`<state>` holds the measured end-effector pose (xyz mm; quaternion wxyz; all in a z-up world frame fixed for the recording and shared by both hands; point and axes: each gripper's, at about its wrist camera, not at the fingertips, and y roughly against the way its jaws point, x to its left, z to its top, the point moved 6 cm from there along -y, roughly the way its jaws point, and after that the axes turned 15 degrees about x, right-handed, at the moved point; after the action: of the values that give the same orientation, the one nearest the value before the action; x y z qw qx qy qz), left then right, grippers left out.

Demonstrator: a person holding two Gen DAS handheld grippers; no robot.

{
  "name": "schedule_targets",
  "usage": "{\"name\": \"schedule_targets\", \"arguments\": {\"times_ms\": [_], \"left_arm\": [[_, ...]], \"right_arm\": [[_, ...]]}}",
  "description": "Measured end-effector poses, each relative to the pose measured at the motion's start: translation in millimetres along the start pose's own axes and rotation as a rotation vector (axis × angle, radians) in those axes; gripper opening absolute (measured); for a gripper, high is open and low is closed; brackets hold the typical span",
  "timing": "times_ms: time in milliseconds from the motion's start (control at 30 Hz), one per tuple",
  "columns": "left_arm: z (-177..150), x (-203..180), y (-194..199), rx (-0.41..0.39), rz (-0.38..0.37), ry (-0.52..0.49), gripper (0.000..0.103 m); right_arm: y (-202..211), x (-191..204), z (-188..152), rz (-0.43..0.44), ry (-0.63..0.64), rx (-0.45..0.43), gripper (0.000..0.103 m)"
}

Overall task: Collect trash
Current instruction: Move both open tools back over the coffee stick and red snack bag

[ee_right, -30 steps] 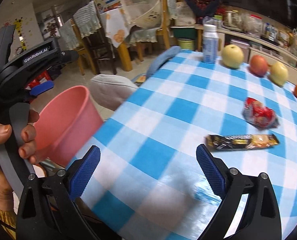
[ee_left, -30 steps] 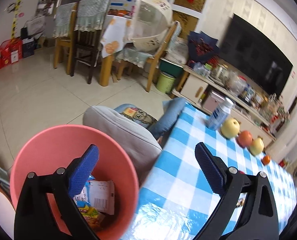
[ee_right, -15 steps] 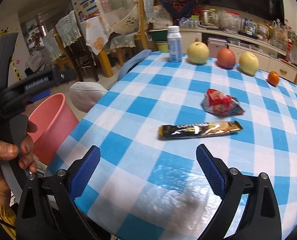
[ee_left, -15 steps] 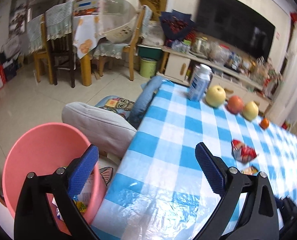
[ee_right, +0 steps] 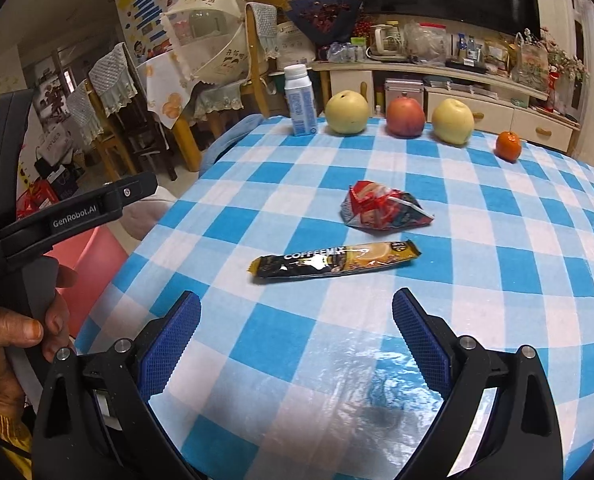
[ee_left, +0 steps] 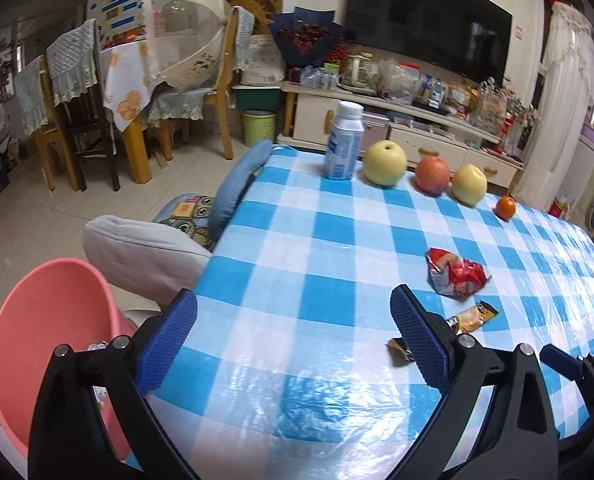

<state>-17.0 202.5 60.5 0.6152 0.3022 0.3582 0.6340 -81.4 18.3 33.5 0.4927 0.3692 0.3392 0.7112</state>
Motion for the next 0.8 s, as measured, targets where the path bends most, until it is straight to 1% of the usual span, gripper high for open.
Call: {"name": "schedule_targets", "arguments": {"times_ms": [100, 200, 367, 467, 567, 700, 800], "left_arm": [[-0.9, -11.9, -2.3, 0.002, 0.0, -0.033, 0.098], [-1.3, -22.3, -4.4, 0.009, -0.017, -0.051, 0.098], [-4.1, -38.9, -12.0, 0.034, -0.042, -0.079, 0.098], [-7.0, -49.3, -17.4, 0.053, -0.044, -0.108, 0.098], [-12.4, -62.5, -24.6, 0.079, -0.032, -0.159, 0.098], [-20.4, -80.9, -34.0, 0.112, -0.018, -0.238, 0.098], [-26.7, -94.3, -40.3, 0.129, -0.007, -0.3, 0.098]], "right_arm": [[2.1, -8.1, -0.4, -0.015, -0.002, -0.005, 0.095], [4.6, -16.0, -1.3, -0.03, -0.003, -0.013, 0.096], [6.6, -30.8, -1.9, -0.052, -0.006, -0.021, 0.095], [6.3, -38.9, -2.6, -0.063, -0.009, -0.018, 0.095], [6.3, -48.7, -3.2, -0.076, -0.012, -0.016, 0.095], [5.6, -68.6, -1.8, -0.133, -0.01, -0.014, 0.095], [3.8, -86.0, 0.2, -0.151, -0.025, 0.001, 0.095]]}}
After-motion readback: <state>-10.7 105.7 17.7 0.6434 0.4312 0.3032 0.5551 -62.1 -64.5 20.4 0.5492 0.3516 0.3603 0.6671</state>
